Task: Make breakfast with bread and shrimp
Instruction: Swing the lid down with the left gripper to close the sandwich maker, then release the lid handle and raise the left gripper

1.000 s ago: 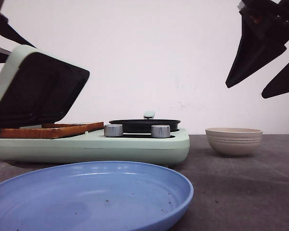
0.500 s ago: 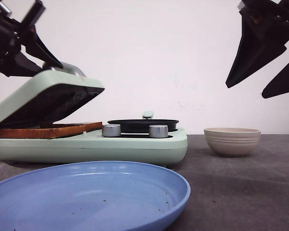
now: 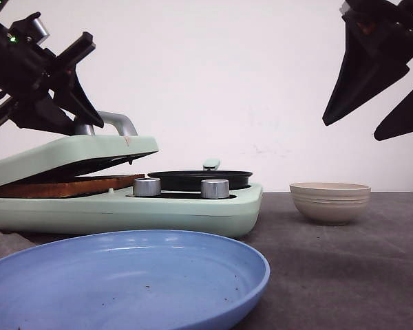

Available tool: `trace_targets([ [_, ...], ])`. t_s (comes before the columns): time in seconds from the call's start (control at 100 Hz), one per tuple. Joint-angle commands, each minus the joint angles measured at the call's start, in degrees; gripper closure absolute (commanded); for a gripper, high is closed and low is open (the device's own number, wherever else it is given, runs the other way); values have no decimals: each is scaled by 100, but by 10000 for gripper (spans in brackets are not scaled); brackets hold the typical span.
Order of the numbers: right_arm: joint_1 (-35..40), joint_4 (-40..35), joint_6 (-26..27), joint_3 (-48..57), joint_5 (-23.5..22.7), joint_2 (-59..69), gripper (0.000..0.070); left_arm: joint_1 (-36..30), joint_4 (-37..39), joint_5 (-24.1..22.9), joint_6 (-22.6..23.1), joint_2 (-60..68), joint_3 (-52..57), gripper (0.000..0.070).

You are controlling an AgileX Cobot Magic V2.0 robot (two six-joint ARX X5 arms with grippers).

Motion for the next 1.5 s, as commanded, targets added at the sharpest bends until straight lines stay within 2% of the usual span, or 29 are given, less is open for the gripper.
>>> trace_targets([
  [0.0, 57, 17, 59, 24, 20, 22, 288, 166, -809, -619, -142, 247, -273, 693],
  [0.27, 57, 17, 59, 24, 17, 22, 288, 37, -981, -758, 17, 262, -273, 682],
  [0.34, 57, 15, 59, 24, 15, 22, 288, 26, -999, -758, 33, 262, -273, 616],
  [0.4, 57, 15, 59, 24, 15, 22, 288, 26, -990, -756, 28, 262, -273, 485],
  [0.45, 57, 15, 59, 24, 15, 22, 288, 26, -990, -756, 28, 262, -273, 413],
  [0.63, 57, 15, 59, 24, 17, 22, 288, 26, -984, -737, 31, 262, -273, 371],
  [0.74, 57, 17, 59, 24, 22, 22, 288, 26, -925, -590, 26, 262, -264, 220],
  [0.8, 57, 17, 59, 24, 22, 22, 288, 26, -938, -514, 26, 262, -227, 181],
  [1.0, 57, 15, 59, 24, 24, 22, 288, 46, -964, -111, 28, 186, -74, 184],
  [1.24, 57, -57, 52, 24, 24, 22, 288, 109, -1049, -116, 201, -326, 61, 185],
  [1.49, 57, -59, 39, 24, 24, 20, 288, 319, -944, -181, 365, -1399, 87, 186],
])
